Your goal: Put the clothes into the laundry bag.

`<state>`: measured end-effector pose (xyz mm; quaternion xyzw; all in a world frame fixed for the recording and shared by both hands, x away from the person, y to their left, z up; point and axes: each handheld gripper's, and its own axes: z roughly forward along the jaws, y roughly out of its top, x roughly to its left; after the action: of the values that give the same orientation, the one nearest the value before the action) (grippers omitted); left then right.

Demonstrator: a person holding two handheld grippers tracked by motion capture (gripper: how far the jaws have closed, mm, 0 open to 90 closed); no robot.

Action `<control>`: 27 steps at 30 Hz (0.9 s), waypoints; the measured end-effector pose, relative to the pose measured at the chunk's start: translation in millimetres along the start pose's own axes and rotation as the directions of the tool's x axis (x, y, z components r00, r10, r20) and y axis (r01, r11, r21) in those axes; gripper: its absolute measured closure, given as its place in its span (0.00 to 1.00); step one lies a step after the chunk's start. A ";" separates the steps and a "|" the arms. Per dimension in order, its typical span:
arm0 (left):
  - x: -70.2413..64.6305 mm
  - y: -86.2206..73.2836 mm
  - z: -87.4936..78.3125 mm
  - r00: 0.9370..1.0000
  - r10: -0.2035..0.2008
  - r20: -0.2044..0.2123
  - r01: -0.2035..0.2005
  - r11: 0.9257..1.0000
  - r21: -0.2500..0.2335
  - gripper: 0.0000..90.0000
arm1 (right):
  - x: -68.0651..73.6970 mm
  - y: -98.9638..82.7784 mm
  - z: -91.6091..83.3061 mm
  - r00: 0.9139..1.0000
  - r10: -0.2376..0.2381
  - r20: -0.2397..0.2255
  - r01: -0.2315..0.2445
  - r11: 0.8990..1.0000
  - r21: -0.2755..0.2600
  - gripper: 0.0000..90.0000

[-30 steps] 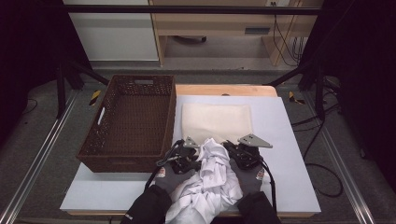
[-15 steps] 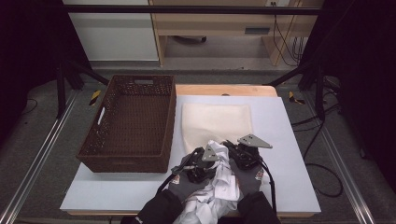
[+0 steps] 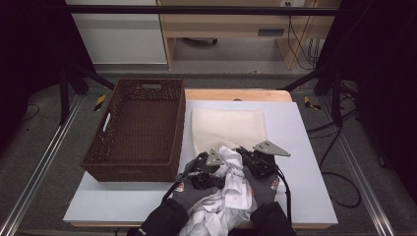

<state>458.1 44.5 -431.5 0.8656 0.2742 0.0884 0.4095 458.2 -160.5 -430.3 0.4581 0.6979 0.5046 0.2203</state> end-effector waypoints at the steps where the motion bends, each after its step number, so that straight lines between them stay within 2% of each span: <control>1: 1.8 1.5 -2.5 1.000 -0.010 -0.013 0.010 1.000 -0.018 0.44 | 0.4 -0.1 0.4 1.000 0.003 -0.002 -0.003 1.000 -0.001 0.98; 5: 5.1 6.1 0.5 0.999 -0.007 -0.049 0.006 1.000 -0.020 0.32 | 2.0 -0.7 1.8 1.000 -0.005 -0.001 0.005 1.000 0.006 0.98; 9: 4.6 8.4 8.6 0.998 -0.018 -0.059 0.015 0.999 -0.043 0.31 | 1.8 -1.5 2.4 1.000 -0.006 -0.003 0.006 1.000 0.011 0.98; 11: 4.9 9.1 9.8 0.998 -0.013 -0.057 0.010 0.999 -0.052 0.38 | 1.4 -2.1 2.9 1.000 -0.003 -0.003 0.003 1.000 0.013 0.98; 12: 4.5 8.8 9.8 0.999 -0.003 -0.053 0.000 0.998 -0.060 0.45 | 1.2 -2.3 2.9 1.000 -0.002 -0.003 0.002 1.000 0.012 0.98; 14: 2.3 7.5 10.2 0.999 0.012 -0.030 -0.014 0.997 -0.074 0.66 | 1.6 -2.3 3.3 1.000 -0.003 -0.005 0.003 1.000 0.011 0.98; 16: -1.5 6.1 11.2 1.000 0.027 -0.012 -0.028 0.997 -0.070 0.82 | 1.7 -2.3 3.7 1.000 -0.003 -0.006 0.003 1.000 0.012 0.98; 17: -3.3 5.7 11.6 0.999 0.038 -0.008 -0.039 0.997 -0.067 0.87 | 1.7 -2.3 3.6 1.000 0.001 -0.007 0.000 1.000 0.011 0.98; 19: -6.5 5.0 12.7 0.998 0.055 0.009 -0.055 0.997 -0.059 0.92 | 1.6 -2.2 3.3 1.000 -0.001 -0.007 0.001 1.000 0.011 0.98; 22: -12.5 3.9 17.2 0.995 0.089 0.046 -0.088 0.996 -0.026 0.94 | 1.4 -1.7 3.3 1.000 0.001 -0.007 -0.001 1.000 0.008 0.98; 24: -16.3 3.4 23.4 0.991 0.115 0.064 -0.117 0.993 0.023 0.95 | 1.0 -1.1 3.1 1.000 -0.002 -0.008 0.002 1.000 0.006 0.98; 27: -13.6 2.8 32.6 0.992 0.095 0.081 -0.100 0.993 0.059 0.94 | 0.6 0.4 1.6 1.000 0.001 -0.011 -0.002 1.000 -0.007 0.98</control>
<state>460.1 14.1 -449.5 0.8933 0.2179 0.0660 0.3876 459.3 -159.1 -430.5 0.4551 0.6970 0.5096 0.2176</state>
